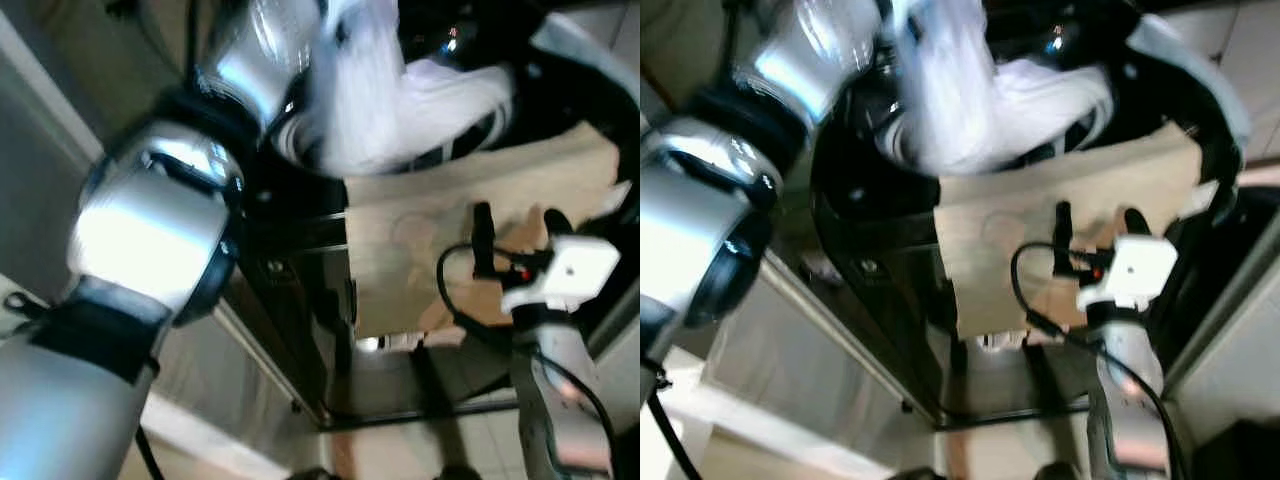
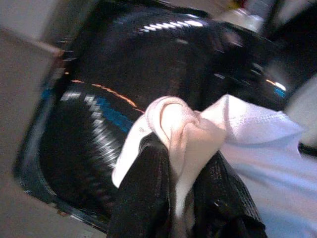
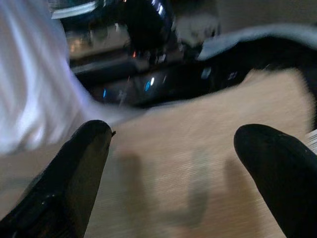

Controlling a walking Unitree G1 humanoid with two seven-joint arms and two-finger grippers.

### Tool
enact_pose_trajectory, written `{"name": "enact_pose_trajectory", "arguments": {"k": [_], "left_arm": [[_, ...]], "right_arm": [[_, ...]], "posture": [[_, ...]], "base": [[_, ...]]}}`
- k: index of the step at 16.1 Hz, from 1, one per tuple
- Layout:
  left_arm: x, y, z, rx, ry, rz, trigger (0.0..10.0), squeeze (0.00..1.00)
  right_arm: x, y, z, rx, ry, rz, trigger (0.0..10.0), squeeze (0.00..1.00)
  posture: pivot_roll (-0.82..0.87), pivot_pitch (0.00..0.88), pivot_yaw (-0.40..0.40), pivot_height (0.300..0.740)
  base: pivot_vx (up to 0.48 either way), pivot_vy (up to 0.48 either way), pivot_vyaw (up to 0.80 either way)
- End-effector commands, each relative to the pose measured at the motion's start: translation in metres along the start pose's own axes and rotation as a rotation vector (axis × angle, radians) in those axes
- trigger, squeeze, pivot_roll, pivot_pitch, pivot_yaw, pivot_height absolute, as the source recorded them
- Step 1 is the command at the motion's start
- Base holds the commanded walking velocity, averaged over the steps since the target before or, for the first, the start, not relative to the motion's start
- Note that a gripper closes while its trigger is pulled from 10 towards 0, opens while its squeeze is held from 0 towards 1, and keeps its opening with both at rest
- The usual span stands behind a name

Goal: Clothes washing

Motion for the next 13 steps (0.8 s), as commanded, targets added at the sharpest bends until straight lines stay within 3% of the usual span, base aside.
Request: {"name": "enact_pose_trajectory", "arguments": {"k": [1,2,3,6,13], "left_arm": [[-0.006,-0.023,0.020,0.012,-0.054,-0.076,10.0,0.28],[-0.011,-0.033,0.039,-0.047,-0.114,-0.112,10.0,1.00],[-0.013,-0.037,0.047,-0.085,-0.129,-0.131,10.0,1.00],[-0.014,-0.043,0.047,-0.157,-0.127,-0.151,10.0,1.00],[-0.017,-0.051,0.047,-0.140,-0.132,-0.173,10.0,1.00]], "right_arm": [[-0.005,0.015,-0.009,0.006,0.031,0.021,10.0,0.00],[-0.010,0.023,-0.010,0.017,0.045,0.022,10.0,0.00],[-0.013,0.030,-0.010,0.017,0.051,0.026,10.0,0.00],[-0.014,0.041,-0.016,0.010,0.064,0.038,10.0,0.00],[-0.007,0.033,-0.026,0.029,0.122,-0.042,10.0,0.00]], "posture": [[-0.48,0.028,0.271,0.726],[-0.49,0.036,0.271,0.726],[-0.49,0.040,0.269,0.726],[-0.48,0.046,0.262,0.726],[-0.45,0.053,0.232,0.726]], "base": [[0.000,0.000,0.00],[0.000,0.000,0.00],[0.000,0.000,0.00],[0.000,0.000,0.00],[0.000,0.000,0.00]]}}
Point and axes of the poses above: a point about 5 cm out from each wrist's last joint towards the gripper, its own x axis pointing out of the wrist towards the gripper, its own y axis along the axis of the wrist's last joint, z = x × y, the point moved 1 cm from there along x, pointing out of the wrist towards the gripper, and after that the axes turned 13 degrees about x, right-handed, at the moved point
